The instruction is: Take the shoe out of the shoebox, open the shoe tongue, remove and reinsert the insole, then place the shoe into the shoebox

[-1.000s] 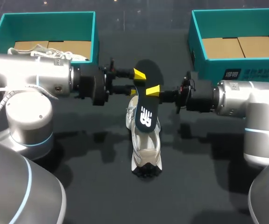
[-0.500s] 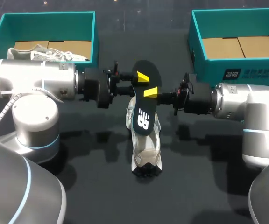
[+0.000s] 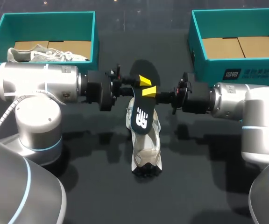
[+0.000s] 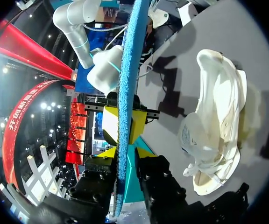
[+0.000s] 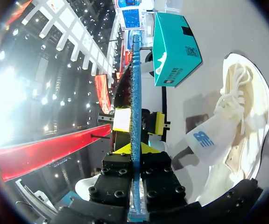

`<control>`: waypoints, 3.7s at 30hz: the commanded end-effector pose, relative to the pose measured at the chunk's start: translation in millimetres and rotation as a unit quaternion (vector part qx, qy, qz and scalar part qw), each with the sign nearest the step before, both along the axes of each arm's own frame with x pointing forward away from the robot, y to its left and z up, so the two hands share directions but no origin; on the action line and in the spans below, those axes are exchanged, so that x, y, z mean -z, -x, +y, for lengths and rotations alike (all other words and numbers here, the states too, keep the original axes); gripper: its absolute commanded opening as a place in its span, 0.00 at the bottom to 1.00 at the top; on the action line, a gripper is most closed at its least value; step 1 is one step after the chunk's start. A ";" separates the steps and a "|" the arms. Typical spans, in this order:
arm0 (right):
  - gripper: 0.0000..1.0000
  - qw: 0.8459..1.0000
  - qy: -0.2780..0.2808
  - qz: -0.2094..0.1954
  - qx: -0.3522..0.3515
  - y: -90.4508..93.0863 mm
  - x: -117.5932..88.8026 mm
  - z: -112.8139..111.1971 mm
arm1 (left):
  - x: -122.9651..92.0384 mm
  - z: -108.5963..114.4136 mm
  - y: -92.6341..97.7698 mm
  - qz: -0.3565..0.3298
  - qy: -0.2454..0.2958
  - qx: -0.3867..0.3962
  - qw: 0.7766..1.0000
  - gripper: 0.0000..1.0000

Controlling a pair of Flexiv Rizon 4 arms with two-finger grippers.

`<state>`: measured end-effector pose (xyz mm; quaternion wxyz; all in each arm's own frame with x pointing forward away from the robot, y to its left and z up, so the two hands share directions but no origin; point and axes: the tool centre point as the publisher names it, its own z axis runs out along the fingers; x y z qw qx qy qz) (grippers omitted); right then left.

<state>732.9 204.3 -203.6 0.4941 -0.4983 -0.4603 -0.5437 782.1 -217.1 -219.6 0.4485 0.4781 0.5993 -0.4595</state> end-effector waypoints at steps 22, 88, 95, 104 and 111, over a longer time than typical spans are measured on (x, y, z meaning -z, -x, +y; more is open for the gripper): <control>1.00 0.997 0.035 -0.066 -0.025 15.8 6.2 -56.7 | -8.3 11.6 10.7 -0.015 0.001 -0.004 1.000 0.00; 1.00 0.761 0.261 -0.502 -0.318 101.4 47.4 -111.5 | -36.1 8.5 158.7 0.129 -0.065 0.032 0.989 0.00; 1.00 0.761 0.261 -0.502 -0.318 101.4 47.4 -111.5 | -36.1 8.5 158.7 0.129 -0.065 0.032 0.989 0.00; 1.00 0.701 0.287 -0.554 -0.346 97.4 86.0 -100.2 | -12.2 -4.8 162.1 0.250 -0.048 0.009 0.967 0.00; 1.00 0.695 0.294 -0.553 -0.354 95.3 93.1 -98.6 | -12.1 -3.0 159.0 0.265 -0.035 -0.013 0.964 0.00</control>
